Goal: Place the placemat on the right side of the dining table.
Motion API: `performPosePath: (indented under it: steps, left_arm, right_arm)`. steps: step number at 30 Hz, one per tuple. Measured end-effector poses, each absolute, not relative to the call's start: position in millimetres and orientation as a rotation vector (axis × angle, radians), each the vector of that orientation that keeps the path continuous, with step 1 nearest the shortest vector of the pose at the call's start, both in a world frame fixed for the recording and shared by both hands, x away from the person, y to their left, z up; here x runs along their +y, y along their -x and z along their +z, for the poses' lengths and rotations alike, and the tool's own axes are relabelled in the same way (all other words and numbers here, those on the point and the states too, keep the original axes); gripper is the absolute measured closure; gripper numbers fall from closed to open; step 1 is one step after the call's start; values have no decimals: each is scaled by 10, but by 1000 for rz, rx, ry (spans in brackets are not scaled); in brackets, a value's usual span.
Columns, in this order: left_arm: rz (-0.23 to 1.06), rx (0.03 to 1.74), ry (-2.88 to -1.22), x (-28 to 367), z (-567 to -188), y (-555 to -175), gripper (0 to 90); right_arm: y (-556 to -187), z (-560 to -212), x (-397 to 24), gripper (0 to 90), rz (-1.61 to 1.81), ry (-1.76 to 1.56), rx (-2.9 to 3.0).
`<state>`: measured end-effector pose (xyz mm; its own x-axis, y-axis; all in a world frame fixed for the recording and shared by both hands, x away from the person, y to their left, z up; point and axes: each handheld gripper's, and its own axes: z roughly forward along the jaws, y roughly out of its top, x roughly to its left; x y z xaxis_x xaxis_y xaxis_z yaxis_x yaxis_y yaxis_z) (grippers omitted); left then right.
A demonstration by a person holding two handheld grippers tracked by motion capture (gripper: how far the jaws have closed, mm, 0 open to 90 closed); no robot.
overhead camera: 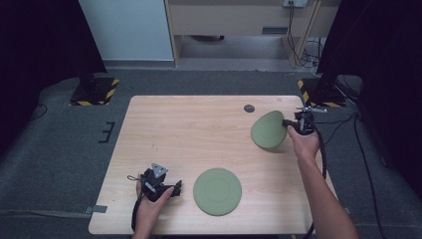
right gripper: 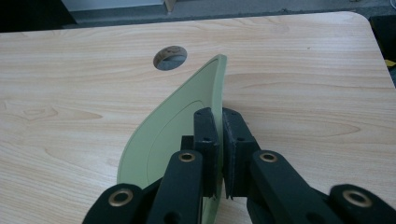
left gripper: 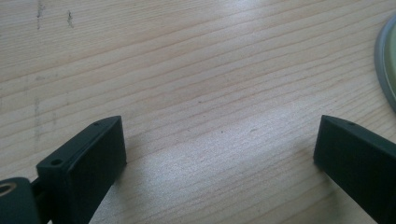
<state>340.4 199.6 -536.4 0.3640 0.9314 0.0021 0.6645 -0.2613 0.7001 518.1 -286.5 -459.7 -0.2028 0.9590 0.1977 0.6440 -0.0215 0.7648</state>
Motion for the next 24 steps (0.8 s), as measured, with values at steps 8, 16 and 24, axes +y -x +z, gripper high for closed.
performPosePath:
  steps: [8,16,24]
  left_arm:
    - [564,1376,-2021,1998,-5364,-3404,17]
    - [564,1375,-2021,1996,-5364,-3407,14]
    - [564,1375,-2022,1994,-5364,-3409,12]
  right_arm:
    - [-5217,-4682,-2919,858,1060,-1695,1871]
    - [-5266,-4778,-2990,858,1039,-1719,1877]
    - [-5319,-4914,-3059,858,1012,-1755,1887]
